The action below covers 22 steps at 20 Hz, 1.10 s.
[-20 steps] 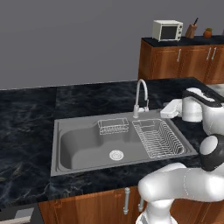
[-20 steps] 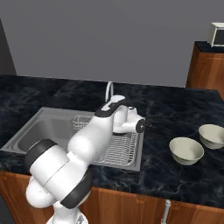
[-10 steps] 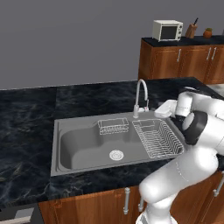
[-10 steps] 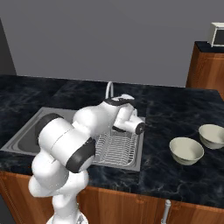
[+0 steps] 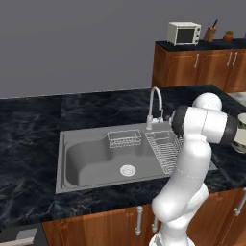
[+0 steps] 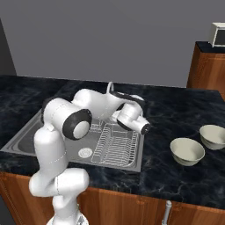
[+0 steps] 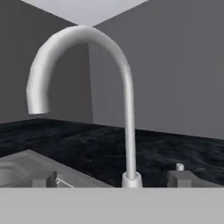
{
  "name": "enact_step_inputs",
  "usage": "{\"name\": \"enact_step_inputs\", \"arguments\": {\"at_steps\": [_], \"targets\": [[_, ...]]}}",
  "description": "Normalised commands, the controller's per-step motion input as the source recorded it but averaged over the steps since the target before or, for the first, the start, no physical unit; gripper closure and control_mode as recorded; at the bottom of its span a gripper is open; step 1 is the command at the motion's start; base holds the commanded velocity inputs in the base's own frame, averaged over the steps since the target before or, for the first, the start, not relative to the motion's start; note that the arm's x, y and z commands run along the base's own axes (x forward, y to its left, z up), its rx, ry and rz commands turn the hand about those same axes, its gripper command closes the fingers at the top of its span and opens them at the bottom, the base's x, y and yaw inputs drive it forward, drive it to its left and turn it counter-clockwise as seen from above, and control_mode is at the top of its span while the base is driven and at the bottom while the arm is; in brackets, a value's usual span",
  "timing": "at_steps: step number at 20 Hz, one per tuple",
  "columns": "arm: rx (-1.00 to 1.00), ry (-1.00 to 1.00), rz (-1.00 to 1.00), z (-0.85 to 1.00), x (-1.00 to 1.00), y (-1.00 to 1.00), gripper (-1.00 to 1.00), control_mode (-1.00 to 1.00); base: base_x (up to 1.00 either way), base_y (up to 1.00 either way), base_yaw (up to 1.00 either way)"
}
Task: Rinse each bowl for a few seconds and place them down in the sink or on the counter.
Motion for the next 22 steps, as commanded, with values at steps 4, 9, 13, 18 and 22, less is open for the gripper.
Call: {"name": "enact_step_inputs", "arguments": {"at_steps": [4,9,13,18,22], "targets": [[0.08,0.01,0.0,-0.18,0.53,-0.07,-1.0,-1.0,0.0,0.0,0.0],[0.08,0.01,0.0,-0.17,0.58,0.0,-1.0,-1.0,0.0,0.0,0.0],[0.06,0.0,0.0,-0.16,0.58,0.0,-1.0,-1.0,0.0,0.0,0.0],[0.0,-0.01,0.0,-0.08,0.48,0.07,-1.0,-1.0,0.0,0.0,0.0],[-0.07,-0.06,-0.03,-0.02,0.4,0.22,-1.0,-1.0,0.0,0.0,0.0]]}}
